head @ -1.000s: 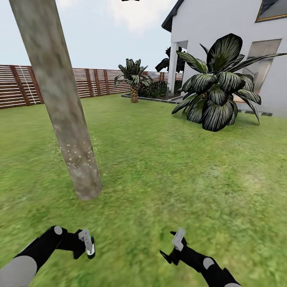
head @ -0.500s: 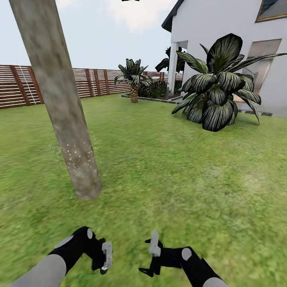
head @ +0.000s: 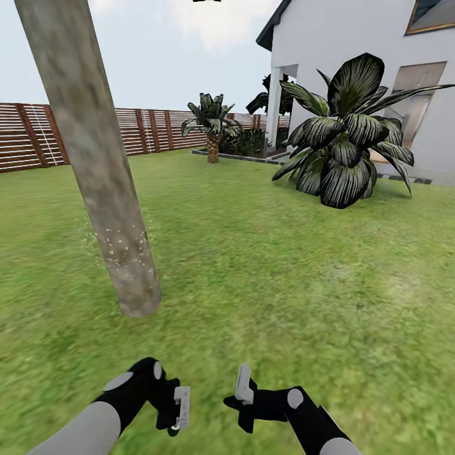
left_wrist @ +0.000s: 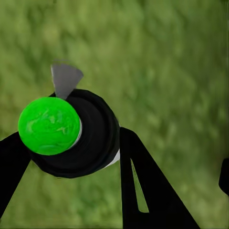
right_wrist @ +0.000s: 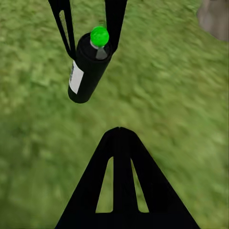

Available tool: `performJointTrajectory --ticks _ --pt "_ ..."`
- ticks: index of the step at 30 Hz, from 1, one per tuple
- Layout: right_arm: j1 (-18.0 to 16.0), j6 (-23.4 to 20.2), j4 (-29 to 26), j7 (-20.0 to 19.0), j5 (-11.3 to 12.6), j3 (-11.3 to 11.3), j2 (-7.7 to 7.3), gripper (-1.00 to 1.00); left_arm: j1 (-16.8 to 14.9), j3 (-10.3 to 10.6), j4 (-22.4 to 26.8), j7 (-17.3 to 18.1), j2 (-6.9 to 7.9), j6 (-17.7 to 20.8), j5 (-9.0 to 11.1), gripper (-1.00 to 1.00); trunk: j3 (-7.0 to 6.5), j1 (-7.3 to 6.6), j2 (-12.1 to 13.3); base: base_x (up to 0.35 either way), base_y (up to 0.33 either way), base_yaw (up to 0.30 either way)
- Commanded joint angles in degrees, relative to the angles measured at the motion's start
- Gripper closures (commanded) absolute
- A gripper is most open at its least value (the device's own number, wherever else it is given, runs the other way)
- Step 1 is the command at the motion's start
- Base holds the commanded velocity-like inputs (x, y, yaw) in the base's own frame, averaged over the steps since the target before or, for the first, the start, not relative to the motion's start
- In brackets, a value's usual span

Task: In the garden, pick up the pesticide atomizer on the floor and spray pesticide onto both trees until each tree trunk is fully covered.

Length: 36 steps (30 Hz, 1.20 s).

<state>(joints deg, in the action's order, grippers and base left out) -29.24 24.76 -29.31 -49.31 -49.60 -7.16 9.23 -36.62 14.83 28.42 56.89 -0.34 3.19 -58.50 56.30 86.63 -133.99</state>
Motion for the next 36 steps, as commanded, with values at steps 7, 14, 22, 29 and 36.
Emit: performJointTrajectory --ticks 7,14,22,29,36 --pt "0.0 0.2 -0.3 -0.3 -0.4 -0.5 0.09 1.00 0.1 0.2 0.1 0.2 -3.70 0.3 -2.0 1.00 0.05 -0.01 0.0 0.000 0.000 0.000" --pt "0.0 0.2 -0.9 -0.4 -0.3 -0.5 0.09 1.00 0.5 4.1 0.0 0.2 -6.30 0.5 -3.3 1.00 0.05 -0.01 0.0 0.000 0.000 0.000" --pt "0.0 0.2 -1.1 -0.4 -0.2 -0.5 0.16 1.00 0.5 4.7 0.1 0.1 -7.65 0.6 -3.1 1.00 0.05 -0.01 0.0 0.000 0.000 0.000" --pt "0.0 0.2 -1.1 -0.4 -0.2 -0.5 0.17 1.00 0.3 4.7 0.3 0.0 -7.83 0.4 -2.6 1.00 0.05 -0.01 0.0 0.000 0.000 0.000" --pt "0.0 0.2 -1.1 -0.4 -0.2 -0.5 0.17 1.00 0.4 4.1 0.1 0.4 -7.45 -0.3 -1.8 1.00 0.05 -0.01 0.0 0.000 0.000 0.000"
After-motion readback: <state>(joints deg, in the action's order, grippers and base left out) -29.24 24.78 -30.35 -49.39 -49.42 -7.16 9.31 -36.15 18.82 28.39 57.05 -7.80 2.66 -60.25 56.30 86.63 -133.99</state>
